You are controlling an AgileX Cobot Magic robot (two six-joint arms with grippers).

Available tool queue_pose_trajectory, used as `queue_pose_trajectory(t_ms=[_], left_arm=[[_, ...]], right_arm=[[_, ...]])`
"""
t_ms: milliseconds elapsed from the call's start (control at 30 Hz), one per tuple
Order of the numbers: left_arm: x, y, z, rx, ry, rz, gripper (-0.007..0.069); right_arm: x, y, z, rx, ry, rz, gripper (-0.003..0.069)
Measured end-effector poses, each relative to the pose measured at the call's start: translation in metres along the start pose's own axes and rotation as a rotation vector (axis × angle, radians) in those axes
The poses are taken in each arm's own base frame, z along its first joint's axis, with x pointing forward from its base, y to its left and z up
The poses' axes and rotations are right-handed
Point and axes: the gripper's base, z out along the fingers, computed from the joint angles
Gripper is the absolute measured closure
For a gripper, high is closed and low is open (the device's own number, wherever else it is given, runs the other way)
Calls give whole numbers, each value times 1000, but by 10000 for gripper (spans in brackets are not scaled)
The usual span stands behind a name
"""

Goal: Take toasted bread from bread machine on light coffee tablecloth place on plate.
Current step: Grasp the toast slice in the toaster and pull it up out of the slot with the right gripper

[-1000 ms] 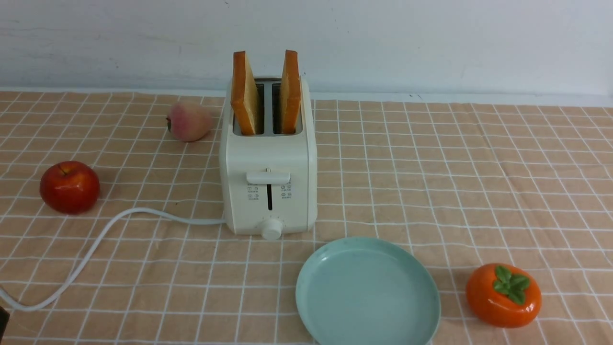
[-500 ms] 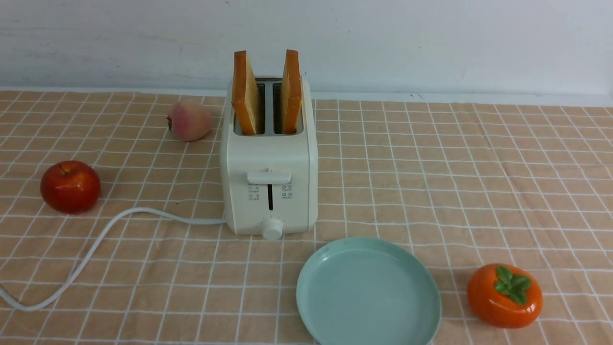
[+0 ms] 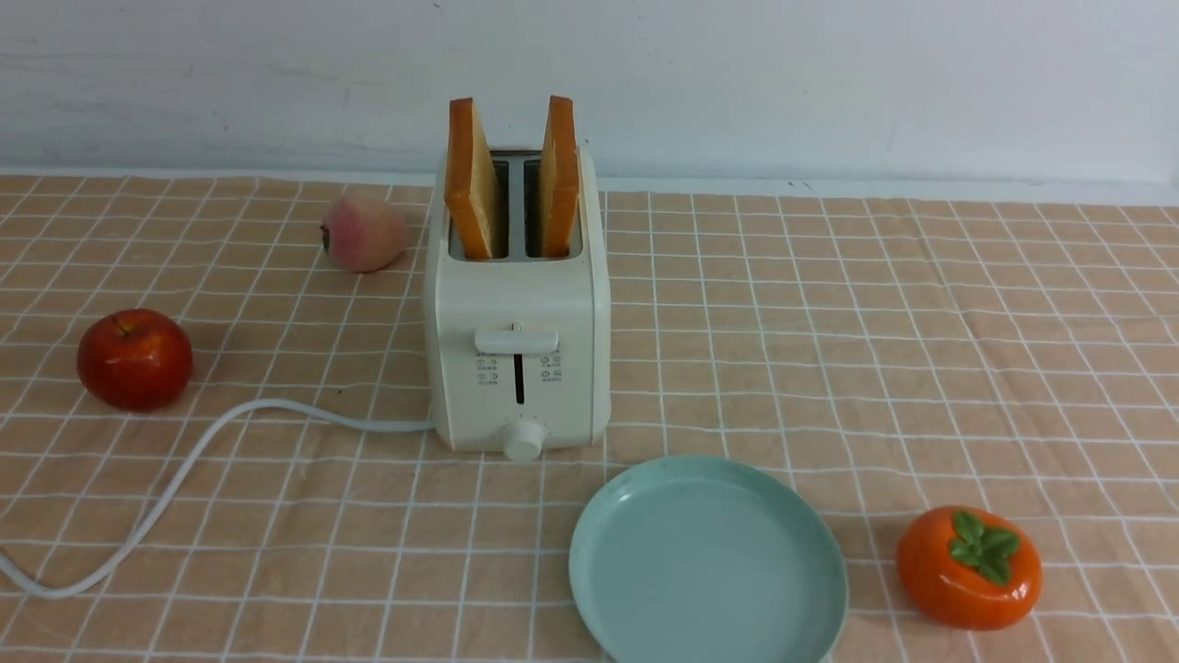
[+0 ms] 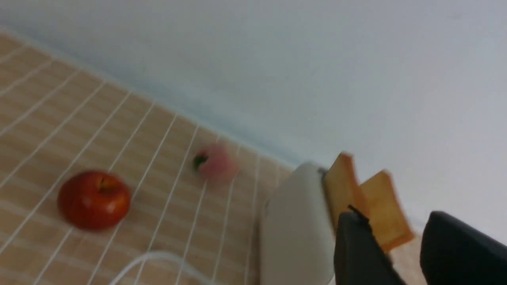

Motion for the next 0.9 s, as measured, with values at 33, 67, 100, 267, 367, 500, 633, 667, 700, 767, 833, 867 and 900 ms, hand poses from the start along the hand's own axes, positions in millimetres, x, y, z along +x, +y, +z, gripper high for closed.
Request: queue_pose_trajectory(t_ms=[33,67,100,267,367,500,633,667,700,767,833,867,900], left_arm=[[1,1,9,-52,66,2,386],[2,2,12,-73,92,4,386],[4,3,16,-99,124,6,386],[8,7,23,-143,178,9,386],[9,5,23,-134,197,-20,386],[14,2,22,-114,238,-35,386],[25,-7,22,-59,291,4,386],[27,-10,22,-44,304,19,386],[29,-13,22,-31,312,32,386],[33,-17,24,-7,337,60,386],[38,-21,25,7,361,87,386],[38,-21,26,7,361,87,386],[40,-22,26,9,373,93,386]], right_arm=[[5,-2,11,25,82,-22,419],[8,-3,16,37,123,-35,419],[13,-5,22,51,164,-45,419],[29,-11,44,81,252,-51,419],[52,-16,60,111,396,58,419],[84,-17,82,121,595,212,419],[116,4,114,-14,819,237,419],[121,16,125,-97,874,213,419],[124,26,132,-157,903,198,419],[129,51,153,-311,953,175,419],[133,79,174,-450,978,170,419],[137,81,178,-464,991,173,419],[136,95,188,-520,987,167,417]])
